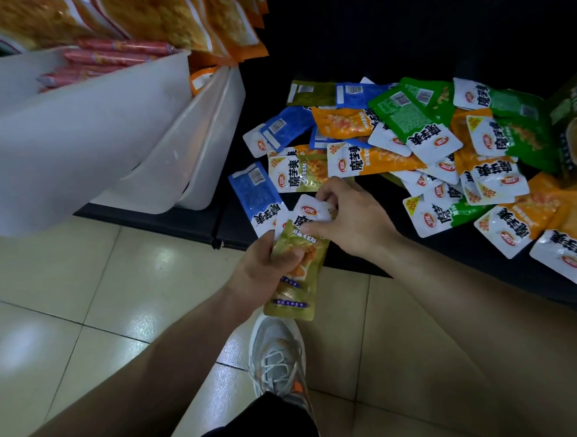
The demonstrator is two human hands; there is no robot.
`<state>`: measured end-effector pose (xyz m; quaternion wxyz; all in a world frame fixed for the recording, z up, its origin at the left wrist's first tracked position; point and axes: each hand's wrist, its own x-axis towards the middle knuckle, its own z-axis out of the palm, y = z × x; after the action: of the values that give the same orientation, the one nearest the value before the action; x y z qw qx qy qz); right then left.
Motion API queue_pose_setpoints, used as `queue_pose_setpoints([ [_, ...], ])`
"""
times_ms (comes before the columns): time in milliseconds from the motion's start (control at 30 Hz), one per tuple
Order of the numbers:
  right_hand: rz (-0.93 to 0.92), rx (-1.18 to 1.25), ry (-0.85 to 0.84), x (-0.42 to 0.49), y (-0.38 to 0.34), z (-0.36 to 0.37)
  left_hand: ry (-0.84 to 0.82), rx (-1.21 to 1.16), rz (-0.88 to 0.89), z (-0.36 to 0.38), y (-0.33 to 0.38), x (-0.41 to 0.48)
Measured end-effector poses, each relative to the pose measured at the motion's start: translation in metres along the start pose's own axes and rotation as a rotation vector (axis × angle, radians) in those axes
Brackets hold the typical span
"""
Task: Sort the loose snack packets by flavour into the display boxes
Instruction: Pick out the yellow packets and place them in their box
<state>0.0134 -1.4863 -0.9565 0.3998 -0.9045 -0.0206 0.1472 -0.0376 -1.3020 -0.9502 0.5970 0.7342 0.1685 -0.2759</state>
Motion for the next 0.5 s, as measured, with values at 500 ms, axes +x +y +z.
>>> queue_pose_setpoints([
  [500, -0.207, -0.762, -0.047, 0.008, 0.020, 0.006, 0.370, -0.039, -0.076, -0.022, 0.001, 0.012],
])
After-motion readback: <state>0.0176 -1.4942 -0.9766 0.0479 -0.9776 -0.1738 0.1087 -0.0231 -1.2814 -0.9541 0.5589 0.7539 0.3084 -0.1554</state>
